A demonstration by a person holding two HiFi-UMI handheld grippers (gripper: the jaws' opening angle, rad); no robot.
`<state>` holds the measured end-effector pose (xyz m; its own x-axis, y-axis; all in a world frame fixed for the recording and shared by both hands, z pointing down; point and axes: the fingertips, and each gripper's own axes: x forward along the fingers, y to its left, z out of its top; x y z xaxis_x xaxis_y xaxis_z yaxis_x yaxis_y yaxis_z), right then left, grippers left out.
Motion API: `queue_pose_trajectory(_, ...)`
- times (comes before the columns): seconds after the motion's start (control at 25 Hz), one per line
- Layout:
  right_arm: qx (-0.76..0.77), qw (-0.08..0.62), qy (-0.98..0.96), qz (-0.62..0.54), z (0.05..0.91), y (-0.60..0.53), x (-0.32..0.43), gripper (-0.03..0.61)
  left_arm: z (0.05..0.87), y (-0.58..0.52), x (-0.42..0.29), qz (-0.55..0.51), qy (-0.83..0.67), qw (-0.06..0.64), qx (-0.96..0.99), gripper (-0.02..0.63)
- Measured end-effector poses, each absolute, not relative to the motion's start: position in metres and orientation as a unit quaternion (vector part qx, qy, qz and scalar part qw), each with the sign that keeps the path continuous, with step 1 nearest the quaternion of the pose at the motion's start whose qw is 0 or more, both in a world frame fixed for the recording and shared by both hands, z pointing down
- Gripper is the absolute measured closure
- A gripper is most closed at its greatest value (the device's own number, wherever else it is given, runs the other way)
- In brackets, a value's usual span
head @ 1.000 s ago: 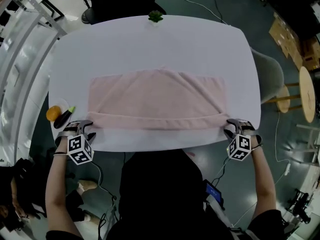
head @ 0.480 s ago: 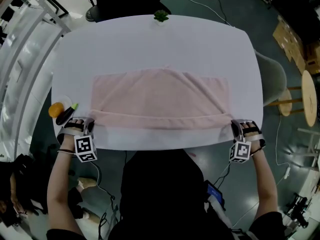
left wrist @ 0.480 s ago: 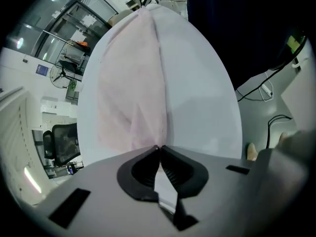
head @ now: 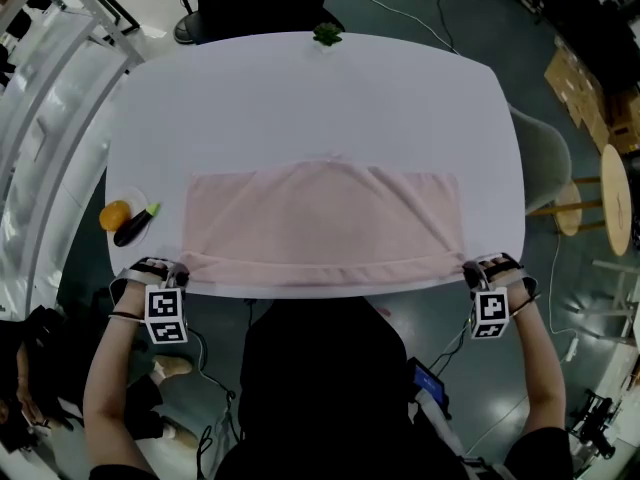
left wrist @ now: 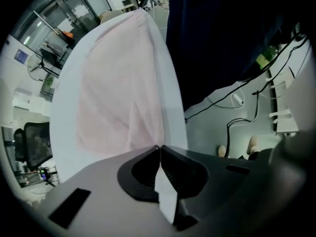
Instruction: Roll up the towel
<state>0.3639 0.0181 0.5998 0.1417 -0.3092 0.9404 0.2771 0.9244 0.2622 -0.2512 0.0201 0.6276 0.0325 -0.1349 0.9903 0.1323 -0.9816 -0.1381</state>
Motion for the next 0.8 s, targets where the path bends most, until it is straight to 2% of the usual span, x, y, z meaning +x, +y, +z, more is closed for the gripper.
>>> queue_pose_trajectory(0.2,-0.045,0.763,-0.639,-0.085,0.617,0.026,0.363,0.555,0.632,0.026,-0.253,-0.693,-0.018,0.036,-0.720,0.592)
queue_pose_trajectory(0.44,-0.088,0.747,-0.652,0.095,0.609,0.008,0.363,0.554,0.623,0.009,-0.259,-0.659,-0.013,-0.120,-0.742,0.591)
queue_pose_trajectory(0.56,-0.080,0.727,-0.658,0.181,0.602,-0.013,0.361,0.552,0.622,-0.009,-0.259,-0.649,-0.005,-0.177,-0.740,0.592)
queue_pose_trajectory(0.8,-0.041,0.711,-0.681,0.170,0.614,-0.058,0.357,0.551,0.633,-0.039,-0.258,-0.657,0.010,-0.196,-0.728,0.590)
